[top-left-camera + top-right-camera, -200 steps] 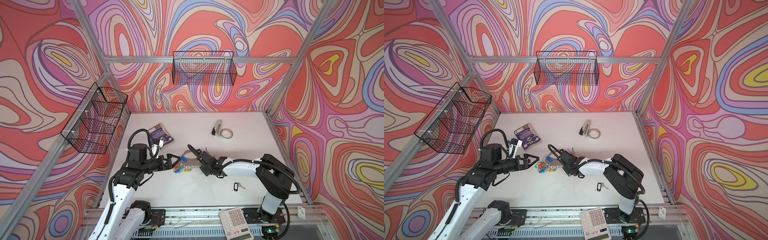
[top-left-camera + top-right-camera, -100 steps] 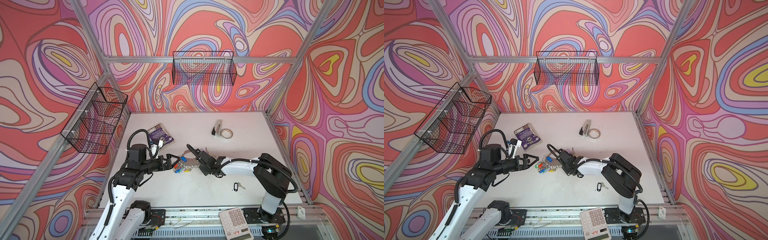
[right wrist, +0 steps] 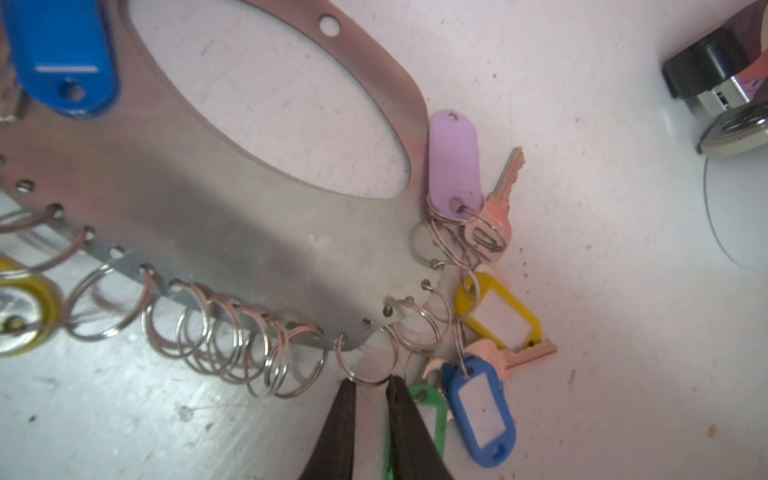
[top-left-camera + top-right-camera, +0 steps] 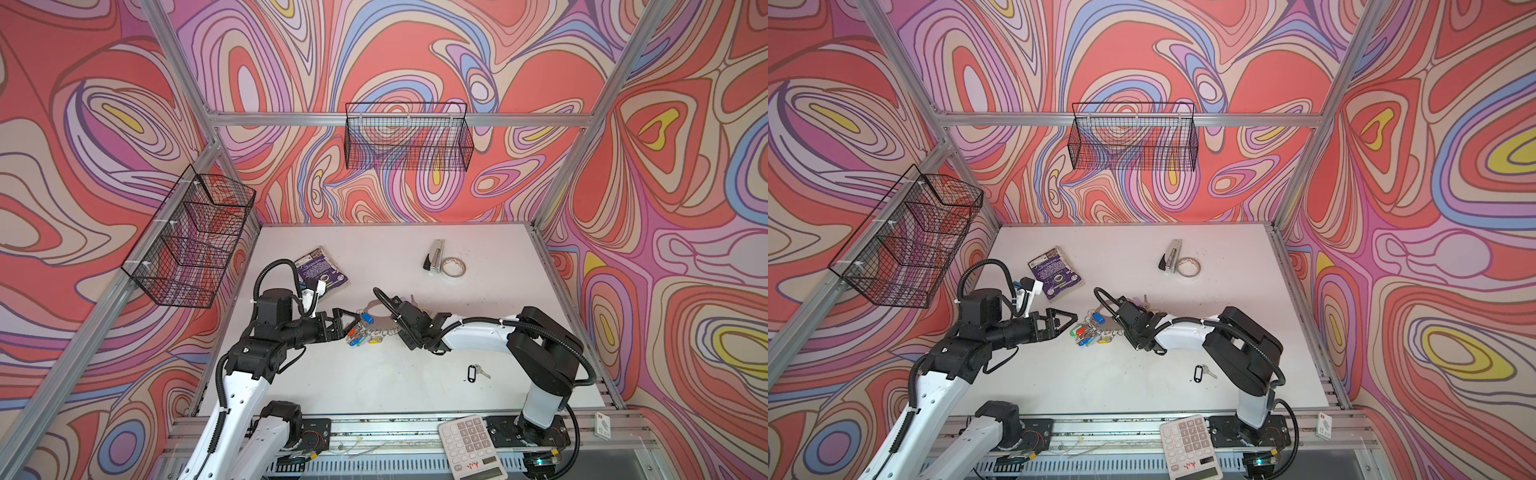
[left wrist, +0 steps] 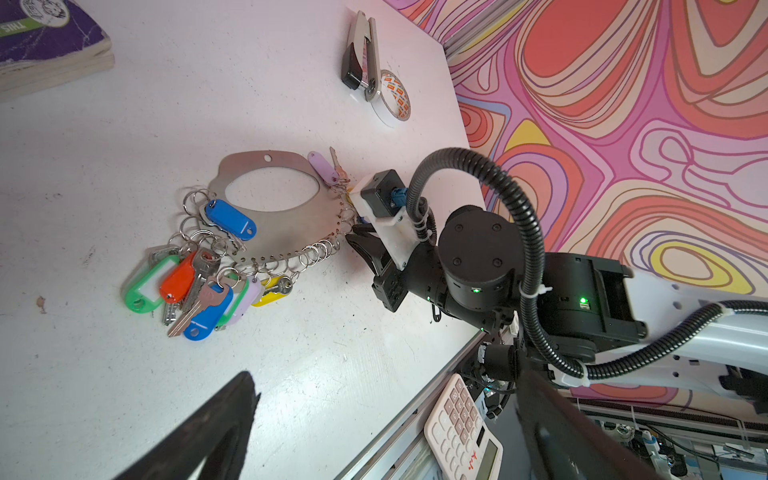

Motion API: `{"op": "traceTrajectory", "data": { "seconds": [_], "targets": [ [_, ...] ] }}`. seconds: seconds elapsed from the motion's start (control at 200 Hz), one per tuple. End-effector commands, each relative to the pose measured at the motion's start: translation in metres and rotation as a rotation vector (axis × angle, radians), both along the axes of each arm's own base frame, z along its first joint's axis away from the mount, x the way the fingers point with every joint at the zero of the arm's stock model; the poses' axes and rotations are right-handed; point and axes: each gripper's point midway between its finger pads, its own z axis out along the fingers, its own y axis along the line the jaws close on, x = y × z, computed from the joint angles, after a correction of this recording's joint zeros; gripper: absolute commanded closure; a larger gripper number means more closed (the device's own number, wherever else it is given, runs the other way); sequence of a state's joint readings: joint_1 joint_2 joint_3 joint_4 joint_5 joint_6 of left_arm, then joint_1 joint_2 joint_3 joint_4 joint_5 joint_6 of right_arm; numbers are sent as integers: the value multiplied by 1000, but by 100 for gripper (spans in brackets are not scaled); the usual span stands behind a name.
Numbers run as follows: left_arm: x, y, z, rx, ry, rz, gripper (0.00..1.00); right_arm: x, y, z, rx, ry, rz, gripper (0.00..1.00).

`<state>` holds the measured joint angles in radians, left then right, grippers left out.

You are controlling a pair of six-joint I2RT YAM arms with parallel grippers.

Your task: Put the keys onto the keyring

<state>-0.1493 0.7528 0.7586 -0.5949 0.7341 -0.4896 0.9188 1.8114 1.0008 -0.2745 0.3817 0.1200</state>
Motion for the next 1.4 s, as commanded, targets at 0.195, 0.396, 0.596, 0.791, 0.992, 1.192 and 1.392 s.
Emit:
{"op": "traceTrajectory", "data": {
  "seconds": [0.195,0.396,0.596,0.791,0.992,1.192,1.392],
  "targets": [
    [-1,0,0,-2,-19,-8,0,3,19,2,43,-1,41,86],
    [-1,0,1,-3,-23,-7,0,2,22,2,55,5,54,84],
    [-2,0,2,-6,-26,-9,0,5,21,-3,29,5,47,80],
    [-2,0,1,-7,-24,-9,0,6,24,-4,27,4,48,81],
    [-2,0,1,-8,-25,-10,0,6,27,-4,46,5,57,90],
    [-2,0,2,-9,-30,-9,0,3,33,3,96,17,61,99],
    [-2,0,3,-8,-30,-7,0,1,32,13,130,6,51,100]
  ]
}}
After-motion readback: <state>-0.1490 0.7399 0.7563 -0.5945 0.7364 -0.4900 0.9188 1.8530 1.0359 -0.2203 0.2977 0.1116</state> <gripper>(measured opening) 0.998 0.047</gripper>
